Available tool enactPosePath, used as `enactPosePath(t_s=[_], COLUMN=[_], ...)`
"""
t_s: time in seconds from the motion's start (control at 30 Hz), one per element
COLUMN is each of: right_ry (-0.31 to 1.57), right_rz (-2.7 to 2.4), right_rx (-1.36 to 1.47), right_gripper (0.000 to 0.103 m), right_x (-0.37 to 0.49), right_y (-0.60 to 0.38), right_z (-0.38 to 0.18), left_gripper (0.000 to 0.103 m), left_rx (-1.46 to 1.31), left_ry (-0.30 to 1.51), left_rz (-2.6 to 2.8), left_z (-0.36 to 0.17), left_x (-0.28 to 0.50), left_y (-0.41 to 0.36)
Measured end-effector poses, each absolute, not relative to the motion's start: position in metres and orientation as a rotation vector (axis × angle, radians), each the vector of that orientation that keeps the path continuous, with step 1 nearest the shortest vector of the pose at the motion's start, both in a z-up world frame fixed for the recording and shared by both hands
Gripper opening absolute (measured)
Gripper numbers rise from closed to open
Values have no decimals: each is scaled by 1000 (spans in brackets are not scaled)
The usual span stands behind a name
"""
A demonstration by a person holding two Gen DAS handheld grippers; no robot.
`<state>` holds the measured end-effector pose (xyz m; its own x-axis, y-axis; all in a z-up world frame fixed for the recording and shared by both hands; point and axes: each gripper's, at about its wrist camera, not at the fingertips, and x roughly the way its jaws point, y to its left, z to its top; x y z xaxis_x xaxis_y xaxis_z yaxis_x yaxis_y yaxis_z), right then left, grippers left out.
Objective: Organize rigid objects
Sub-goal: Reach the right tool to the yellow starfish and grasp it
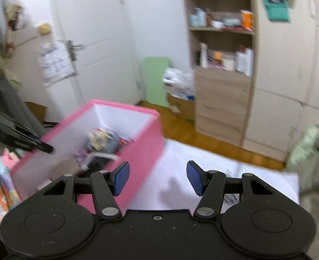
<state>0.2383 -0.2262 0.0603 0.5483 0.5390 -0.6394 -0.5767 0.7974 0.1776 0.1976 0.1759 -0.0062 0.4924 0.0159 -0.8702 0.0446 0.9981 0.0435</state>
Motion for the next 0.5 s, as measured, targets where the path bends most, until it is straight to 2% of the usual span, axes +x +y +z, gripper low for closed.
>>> enactPosePath(t_s=[0.3, 0.5], right_ry=[869, 904], right_rz=[453, 369], right_rx=[-123, -105], right_gripper=[64, 64], right_x=[237, 249], right_y=[-254, -264], right_z=[-10, -38], left_gripper=[13, 13], left_rx=[52, 53], left_ry=[1056, 1061], left_rz=[-8, -5], left_z=[-6, -5], left_x=[197, 198], left_y=[177, 177])
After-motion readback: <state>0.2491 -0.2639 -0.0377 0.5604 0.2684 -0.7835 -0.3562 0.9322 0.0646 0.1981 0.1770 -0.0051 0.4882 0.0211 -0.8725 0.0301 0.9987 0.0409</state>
